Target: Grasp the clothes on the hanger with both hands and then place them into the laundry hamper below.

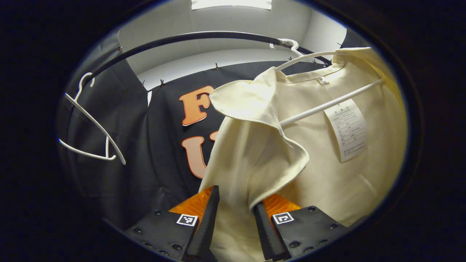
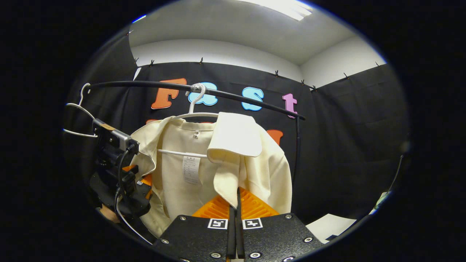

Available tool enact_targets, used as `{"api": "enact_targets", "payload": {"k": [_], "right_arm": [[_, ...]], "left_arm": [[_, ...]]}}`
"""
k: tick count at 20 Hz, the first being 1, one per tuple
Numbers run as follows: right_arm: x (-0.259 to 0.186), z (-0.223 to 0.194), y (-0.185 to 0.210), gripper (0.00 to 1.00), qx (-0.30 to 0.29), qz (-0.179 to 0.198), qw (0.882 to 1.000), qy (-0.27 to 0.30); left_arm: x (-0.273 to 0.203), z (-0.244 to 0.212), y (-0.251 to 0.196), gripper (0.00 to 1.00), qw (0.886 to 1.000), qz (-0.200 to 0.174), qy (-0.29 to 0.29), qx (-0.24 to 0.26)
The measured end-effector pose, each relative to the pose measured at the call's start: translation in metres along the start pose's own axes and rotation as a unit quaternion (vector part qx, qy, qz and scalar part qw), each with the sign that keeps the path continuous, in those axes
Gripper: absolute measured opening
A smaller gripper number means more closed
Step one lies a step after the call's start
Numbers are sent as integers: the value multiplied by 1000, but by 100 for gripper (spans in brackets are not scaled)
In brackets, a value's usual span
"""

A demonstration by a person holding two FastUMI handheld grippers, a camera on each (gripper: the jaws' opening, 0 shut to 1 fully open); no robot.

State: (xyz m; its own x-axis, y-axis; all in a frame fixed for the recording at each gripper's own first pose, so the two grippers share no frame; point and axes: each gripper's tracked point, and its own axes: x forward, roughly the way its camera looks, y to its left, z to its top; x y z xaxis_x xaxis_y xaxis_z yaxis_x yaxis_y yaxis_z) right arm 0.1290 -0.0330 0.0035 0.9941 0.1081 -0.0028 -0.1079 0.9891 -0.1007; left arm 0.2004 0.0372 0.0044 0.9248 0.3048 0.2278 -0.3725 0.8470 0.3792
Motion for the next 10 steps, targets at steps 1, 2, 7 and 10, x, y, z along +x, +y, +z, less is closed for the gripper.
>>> {"api": "enact_targets", "payload": {"k": [1, 2, 7, 10], "right_arm": [[0, 0, -3, 0, 0, -2, 1000, -1], [-3, 2, -4, 0, 1, -4, 1000, -2], [-15, 30, -25, 1, 35, -19, 998, -54], [-20, 51, -55, 0, 11, -57, 995, -78]], "left_arm": [[4, 3, 10, 47, 1000, 9, -6, 12], [6, 7, 20, 33, 1000, 17, -12, 21], [10, 23, 56, 11, 998, 44, -12, 35], [17, 45, 81, 10, 993, 79, -42, 81]]}}
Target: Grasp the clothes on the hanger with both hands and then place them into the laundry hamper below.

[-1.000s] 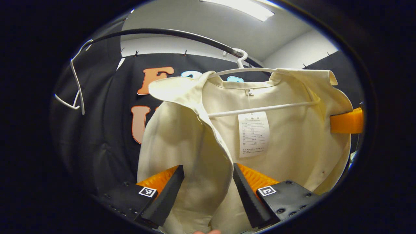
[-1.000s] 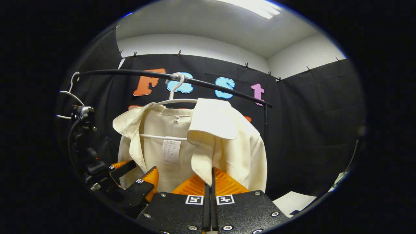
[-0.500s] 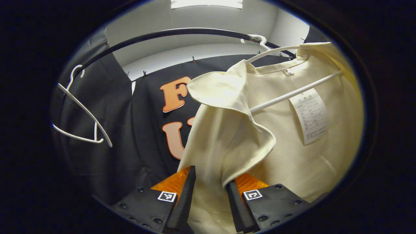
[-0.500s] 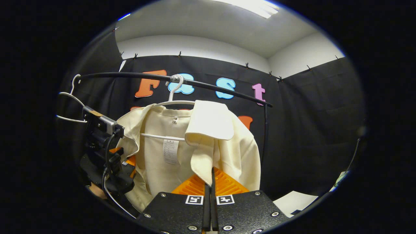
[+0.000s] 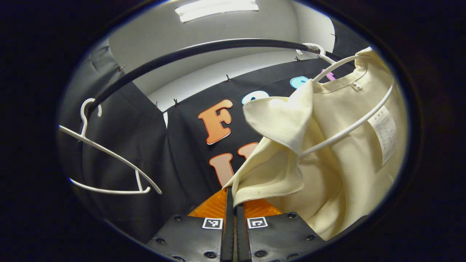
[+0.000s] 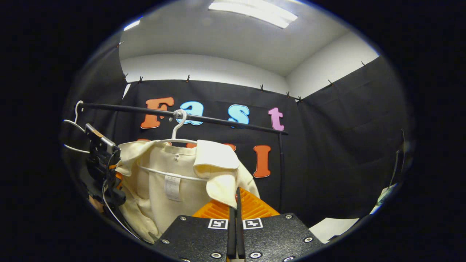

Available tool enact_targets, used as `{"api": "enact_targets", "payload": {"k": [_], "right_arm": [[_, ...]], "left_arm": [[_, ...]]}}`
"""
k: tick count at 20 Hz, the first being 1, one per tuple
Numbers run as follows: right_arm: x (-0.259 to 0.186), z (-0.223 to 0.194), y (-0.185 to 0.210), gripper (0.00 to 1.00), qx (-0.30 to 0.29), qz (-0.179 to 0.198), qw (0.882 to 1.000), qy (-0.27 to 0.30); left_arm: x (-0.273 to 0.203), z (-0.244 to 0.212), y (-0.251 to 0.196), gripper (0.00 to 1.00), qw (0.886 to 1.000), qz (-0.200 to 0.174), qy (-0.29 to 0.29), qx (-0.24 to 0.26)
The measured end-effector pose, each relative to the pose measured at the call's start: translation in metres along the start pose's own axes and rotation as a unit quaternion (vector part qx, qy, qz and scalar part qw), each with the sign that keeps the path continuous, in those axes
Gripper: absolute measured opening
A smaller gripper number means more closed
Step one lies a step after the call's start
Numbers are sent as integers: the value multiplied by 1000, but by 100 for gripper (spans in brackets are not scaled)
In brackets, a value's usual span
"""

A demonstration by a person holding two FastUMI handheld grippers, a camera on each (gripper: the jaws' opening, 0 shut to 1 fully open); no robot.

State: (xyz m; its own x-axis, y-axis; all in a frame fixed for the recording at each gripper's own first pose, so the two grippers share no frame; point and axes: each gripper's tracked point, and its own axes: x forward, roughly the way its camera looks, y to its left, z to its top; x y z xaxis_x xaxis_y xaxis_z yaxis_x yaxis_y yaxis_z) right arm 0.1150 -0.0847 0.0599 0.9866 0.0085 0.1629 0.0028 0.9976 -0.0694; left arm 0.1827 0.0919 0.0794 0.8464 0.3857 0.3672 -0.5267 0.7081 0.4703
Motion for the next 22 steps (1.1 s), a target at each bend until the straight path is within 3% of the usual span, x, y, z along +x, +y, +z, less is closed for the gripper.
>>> {"api": "enact_targets", "payload": {"k": [6, 8, 12, 17, 18, 22], "right_arm": [[26, 58, -51, 0, -52, -50, 996, -54], [39, 76, -68, 0, -59, -66, 994, -63], [74, 88, -82, 0, -58, -62, 995, -52], [95, 63, -77, 0, -56, -51, 997, -22], [96, 53, -75, 4, -56, -49, 997, -14], [97, -5, -68, 0, -54, -46, 997, 34]], "left_arm": [[39, 2, 18, 10, 1000, 5, 5, -11], [56, 0, 10, 11, 999, -18, 13, -33], [69, -9, 3, 13, 998, -35, 30, -37], [74, -20, -6, 9, 997, -44, 44, -47], [73, -29, -8, 12, 996, -47, 53, -48], [72, -63, -16, 11, 993, -62, 90, -42]]}}
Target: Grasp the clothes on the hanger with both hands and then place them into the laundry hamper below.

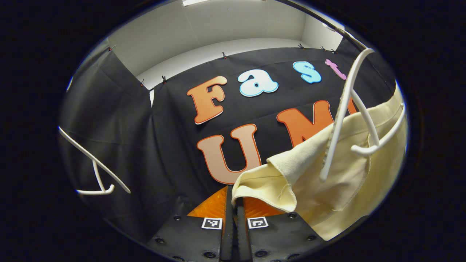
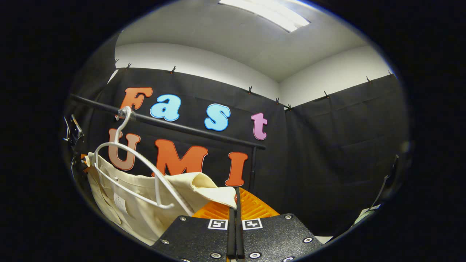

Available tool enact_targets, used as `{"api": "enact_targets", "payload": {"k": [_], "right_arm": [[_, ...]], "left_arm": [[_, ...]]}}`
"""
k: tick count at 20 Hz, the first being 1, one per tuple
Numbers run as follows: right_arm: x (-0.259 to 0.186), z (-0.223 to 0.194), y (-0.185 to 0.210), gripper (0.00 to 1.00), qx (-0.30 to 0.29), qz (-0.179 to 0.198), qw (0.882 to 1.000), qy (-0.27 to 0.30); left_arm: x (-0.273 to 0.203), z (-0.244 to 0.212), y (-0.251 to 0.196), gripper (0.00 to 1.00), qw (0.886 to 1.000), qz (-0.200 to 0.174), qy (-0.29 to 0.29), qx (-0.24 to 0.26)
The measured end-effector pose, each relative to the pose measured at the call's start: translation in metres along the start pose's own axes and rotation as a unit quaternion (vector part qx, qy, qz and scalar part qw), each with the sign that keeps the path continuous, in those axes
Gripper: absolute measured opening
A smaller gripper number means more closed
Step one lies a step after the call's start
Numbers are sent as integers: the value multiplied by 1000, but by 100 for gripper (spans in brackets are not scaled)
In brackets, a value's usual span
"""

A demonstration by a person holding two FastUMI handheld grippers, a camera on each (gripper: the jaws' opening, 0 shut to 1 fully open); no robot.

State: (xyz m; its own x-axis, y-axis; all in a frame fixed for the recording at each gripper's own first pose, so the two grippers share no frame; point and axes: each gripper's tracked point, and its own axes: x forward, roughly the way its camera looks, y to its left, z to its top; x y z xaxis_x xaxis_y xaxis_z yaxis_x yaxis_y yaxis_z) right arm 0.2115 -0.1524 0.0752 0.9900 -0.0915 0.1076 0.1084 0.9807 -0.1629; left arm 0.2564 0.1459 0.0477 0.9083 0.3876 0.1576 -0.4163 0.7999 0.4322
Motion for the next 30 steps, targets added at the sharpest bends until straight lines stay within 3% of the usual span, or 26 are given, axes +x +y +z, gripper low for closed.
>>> {"api": "enact_targets", "payload": {"k": [7, 13, 14, 21, 22, 26, 30], "right_arm": [[-18, -56, 17, 0, 14, 4, 999, 38], [-42, -64, 25, 0, 6, 22, 998, 50], [-48, -67, 25, 0, 4, 25, 998, 50], [-92, -57, 34, 0, 13, 43, 998, 37], [-96, -54, 38, 0, 18, 49, 998, 37], [-111, -37, 69, 0, 40, 89, 995, 27], [-130, -31, 122, 0, 49, 152, 987, 22]], "left_arm": [[-24, -37, 16, 11, 999, 5, 25, 20], [-71, -54, 33, 11, 999, 4, 32, 30], [-77, -56, 38, 7, 999, 5, 33, 28], [-115, -59, 57, 14, 999, 15, 43, 24], [-121, -58, 60, 11, 999, 14, 44, 18], [-154, -55, 56, 11, 999, -3, 49, -16], [-182, -53, 32, 11, 995, -43, 62, -58]]}}
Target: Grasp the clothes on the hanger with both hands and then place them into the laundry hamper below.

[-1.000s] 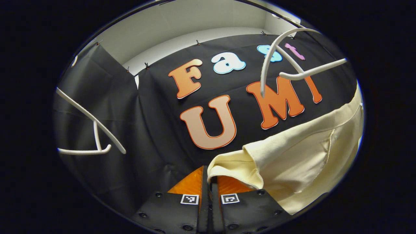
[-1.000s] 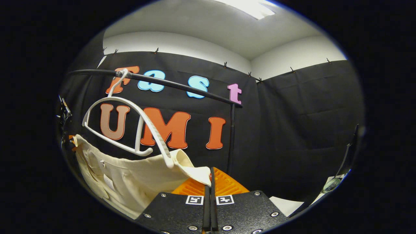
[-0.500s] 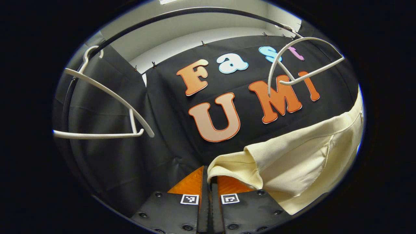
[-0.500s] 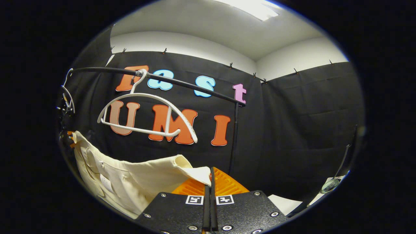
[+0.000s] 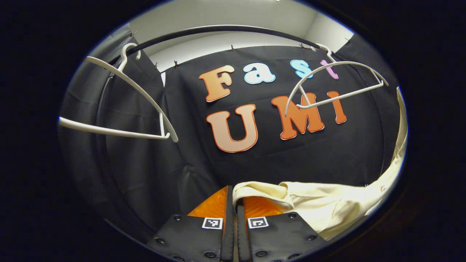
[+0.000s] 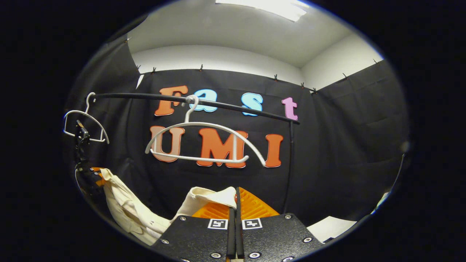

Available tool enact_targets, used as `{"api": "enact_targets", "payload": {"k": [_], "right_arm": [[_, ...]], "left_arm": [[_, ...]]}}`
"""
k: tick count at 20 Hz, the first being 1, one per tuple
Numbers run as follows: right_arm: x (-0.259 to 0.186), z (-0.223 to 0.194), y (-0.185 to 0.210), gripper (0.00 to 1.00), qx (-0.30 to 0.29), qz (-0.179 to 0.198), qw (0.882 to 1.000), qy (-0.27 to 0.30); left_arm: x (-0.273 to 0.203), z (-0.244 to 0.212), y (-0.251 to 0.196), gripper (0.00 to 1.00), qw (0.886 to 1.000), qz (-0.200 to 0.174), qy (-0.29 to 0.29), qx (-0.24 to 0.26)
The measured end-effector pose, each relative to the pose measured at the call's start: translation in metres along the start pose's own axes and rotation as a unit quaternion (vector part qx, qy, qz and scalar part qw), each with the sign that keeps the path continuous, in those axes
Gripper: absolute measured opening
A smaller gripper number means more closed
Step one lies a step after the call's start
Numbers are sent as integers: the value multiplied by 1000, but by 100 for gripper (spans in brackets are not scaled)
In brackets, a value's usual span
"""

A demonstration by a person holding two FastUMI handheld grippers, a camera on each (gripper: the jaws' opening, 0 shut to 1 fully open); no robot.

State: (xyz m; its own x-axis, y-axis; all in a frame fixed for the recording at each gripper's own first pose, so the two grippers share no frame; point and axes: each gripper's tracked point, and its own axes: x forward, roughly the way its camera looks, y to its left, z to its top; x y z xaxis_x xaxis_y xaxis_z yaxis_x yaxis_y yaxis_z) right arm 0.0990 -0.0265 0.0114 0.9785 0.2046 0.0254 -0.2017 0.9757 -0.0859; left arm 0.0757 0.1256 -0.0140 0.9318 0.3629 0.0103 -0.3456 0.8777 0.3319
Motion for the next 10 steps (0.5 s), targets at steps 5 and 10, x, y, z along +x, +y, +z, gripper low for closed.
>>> {"api": "enact_targets", "payload": {"k": [5, 10], "right_arm": [[-9, -26, 76, 0, 21, 89, 995, 28], [-27, -93, 128, 0, 58, 133, 983, 116]], "left_arm": [[-37, -18, -48, 9, 996, -74, 20, -45], [-66, -58, -90, 15, 978, -140, 95, -120]]}}
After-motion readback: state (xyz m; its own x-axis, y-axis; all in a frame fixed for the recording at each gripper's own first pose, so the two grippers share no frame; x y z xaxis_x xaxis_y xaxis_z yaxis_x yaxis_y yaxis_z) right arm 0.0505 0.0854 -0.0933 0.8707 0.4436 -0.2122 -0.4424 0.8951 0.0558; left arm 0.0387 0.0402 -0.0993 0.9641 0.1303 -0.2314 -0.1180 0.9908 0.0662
